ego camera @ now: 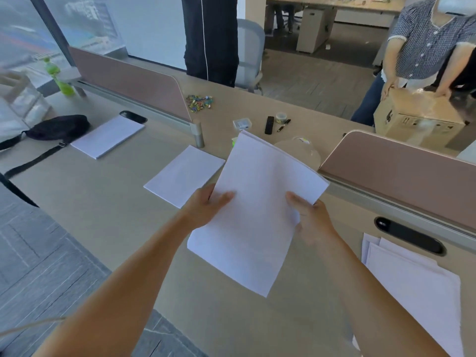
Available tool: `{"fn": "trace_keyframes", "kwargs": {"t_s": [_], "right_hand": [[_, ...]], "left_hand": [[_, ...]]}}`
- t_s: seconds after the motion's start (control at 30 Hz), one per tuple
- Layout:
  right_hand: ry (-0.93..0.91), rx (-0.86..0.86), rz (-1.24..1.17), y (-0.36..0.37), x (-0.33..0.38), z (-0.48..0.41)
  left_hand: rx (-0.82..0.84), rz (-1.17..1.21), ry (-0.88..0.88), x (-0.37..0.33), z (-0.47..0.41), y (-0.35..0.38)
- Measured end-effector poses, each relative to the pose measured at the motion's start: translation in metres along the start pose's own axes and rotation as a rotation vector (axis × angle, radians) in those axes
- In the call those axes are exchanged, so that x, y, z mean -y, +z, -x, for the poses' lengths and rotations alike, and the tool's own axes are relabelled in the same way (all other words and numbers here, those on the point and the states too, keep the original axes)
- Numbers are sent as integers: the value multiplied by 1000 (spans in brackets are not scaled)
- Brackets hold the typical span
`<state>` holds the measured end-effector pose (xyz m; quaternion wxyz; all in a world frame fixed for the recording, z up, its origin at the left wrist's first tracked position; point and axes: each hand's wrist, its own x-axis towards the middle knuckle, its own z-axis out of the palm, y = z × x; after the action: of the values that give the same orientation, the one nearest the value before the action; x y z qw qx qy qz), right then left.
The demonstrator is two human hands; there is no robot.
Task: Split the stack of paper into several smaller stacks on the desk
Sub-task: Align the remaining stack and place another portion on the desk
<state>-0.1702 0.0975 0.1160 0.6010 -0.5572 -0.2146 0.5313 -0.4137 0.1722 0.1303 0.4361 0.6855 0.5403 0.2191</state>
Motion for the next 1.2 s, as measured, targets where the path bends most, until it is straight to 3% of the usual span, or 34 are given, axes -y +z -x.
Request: {"fn": "trace_keyframes", "kwargs": {"t_s": [0.13,0.3,0.53,0.77,1.0,1.2], "right_hand": [[89,-68,44,12,-3,-22],[198,-83,96,28,-27,-48],[442,-80,-47,34,-89,-73],[498,-397,203,46,-137,-120],[476,-555,239,41,-151,-163],[503,-408,356,40,-158,-206]], "left_hand": [[-158,-181,-18,5,-9,-2],[-187,-329,-98,32,-32,-6],[-74,-216,-225,99,-91,6],[133,-214,-309,126,-148,30],[270,-314,-342,145,-203,57],[260,-385,-389,158,-240,60]]}}
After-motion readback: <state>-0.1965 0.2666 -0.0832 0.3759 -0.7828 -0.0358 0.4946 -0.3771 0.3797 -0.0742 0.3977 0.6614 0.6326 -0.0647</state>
